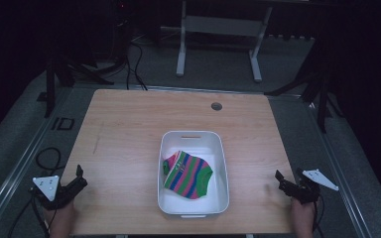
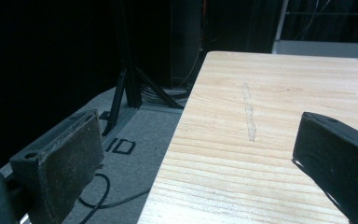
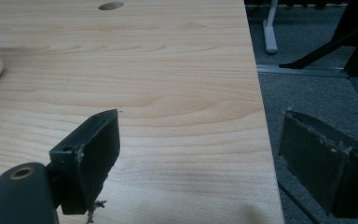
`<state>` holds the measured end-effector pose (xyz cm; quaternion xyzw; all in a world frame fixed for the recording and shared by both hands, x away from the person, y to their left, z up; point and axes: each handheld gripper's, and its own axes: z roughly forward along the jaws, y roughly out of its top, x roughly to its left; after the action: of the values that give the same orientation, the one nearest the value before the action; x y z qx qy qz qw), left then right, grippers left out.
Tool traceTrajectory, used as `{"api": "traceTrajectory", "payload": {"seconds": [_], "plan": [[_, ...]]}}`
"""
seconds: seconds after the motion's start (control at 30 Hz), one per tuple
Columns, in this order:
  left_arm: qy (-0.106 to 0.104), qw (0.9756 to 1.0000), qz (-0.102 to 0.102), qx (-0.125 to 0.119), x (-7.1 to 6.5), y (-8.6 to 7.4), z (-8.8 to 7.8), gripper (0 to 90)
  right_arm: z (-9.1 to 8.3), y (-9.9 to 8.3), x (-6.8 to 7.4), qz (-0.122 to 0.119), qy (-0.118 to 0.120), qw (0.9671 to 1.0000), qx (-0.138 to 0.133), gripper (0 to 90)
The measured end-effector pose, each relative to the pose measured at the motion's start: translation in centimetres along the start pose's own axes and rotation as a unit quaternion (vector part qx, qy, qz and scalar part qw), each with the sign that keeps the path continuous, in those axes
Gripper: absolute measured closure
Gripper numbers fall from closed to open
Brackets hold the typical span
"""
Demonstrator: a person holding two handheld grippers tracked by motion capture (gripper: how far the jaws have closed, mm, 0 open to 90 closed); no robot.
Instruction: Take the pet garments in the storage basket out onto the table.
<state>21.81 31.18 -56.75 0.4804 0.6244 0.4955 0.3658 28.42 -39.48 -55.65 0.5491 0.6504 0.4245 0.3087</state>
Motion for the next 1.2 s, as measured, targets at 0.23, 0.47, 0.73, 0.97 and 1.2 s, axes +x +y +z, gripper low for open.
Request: {"api": "traceTrajectory", "payload": {"seconds": [0.23,0.47,0.73,0.97,1.2], "plan": [[-0.005,1.0,0.007,0.004,-0.1,0.0,0.1,2.0,0.3,0.2,0.1,-0.007,0.007,0.9998,0.019,12.8],[-0.008,0.9998,0.015,0.008,-0.2,0.1,0.2,2.0,1.1,0.4,-0.6,-0.013,0.024,0.9967,0.076,13.3],[-0.003,0.9998,0.021,0.006,-0.3,0.0,0.1,2.0,1.0,0.3,-1.4,-0.032,0.084,0.9903,0.106,13.4],[-0.007,0.9998,0.016,0.007,-0.2,0.1,0.1,2.0,0.7,0.7,-0.6,-0.074,0.143,0.9788,0.127,13.0],[-0.014,0.9997,0.017,0.007,-0.2,0.0,0.1,2.0,1.2,1.1,1.6,-0.106,0.235,0.9491,0.182,12.1]]}}
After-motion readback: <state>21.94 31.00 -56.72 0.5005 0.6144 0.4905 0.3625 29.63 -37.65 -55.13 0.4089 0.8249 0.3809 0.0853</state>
